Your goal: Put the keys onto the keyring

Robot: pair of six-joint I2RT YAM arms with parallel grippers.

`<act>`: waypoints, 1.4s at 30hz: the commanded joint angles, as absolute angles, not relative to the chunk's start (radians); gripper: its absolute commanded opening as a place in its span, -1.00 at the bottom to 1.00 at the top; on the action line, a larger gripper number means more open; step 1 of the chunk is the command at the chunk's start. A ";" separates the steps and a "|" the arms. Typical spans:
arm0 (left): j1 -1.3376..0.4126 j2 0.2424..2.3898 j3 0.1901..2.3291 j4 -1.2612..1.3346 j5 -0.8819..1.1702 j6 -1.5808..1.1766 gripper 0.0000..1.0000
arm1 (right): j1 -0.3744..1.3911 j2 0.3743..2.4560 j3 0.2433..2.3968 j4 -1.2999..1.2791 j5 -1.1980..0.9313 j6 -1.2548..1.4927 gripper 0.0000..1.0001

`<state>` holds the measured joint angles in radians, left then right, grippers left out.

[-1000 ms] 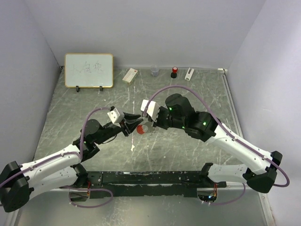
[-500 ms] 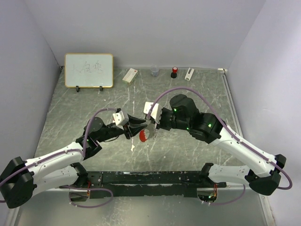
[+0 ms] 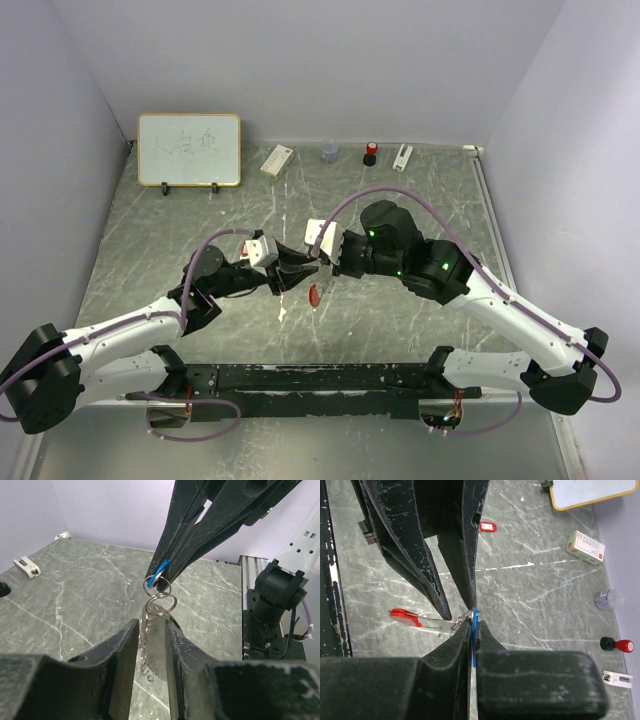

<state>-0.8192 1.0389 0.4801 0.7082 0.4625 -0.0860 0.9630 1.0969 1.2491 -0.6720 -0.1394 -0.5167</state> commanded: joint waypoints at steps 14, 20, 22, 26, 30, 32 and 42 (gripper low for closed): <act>-0.811 1.064 0.529 0.795 0.576 -0.077 -0.21 | 0.959 1.112 1.239 -0.678 -0.163 -0.532 -1.00; -0.811 1.061 0.522 0.799 0.581 -0.078 -0.20 | 0.959 1.104 1.239 -0.677 -0.166 -0.531 -1.00; -0.811 1.066 0.522 0.805 0.588 -0.081 -0.20 | 0.959 1.101 1.238 -0.676 -0.171 -0.532 -1.00; -0.810 1.082 0.520 0.829 0.596 -0.094 -0.20 | 0.959 1.100 1.236 -0.672 -0.175 -0.532 -1.00; -0.811 1.096 0.521 0.852 0.605 -0.108 -0.32 | 0.959 1.103 1.235 -0.668 -0.174 -0.532 -1.00; -0.811 1.104 0.524 0.859 0.614 -0.112 -0.44 | 0.959 1.104 1.235 -0.668 -0.174 -0.533 -1.00; -0.811 1.111 0.525 0.865 0.619 -0.121 -0.87 | 0.959 1.090 1.233 -0.661 -0.158 -0.526 -1.00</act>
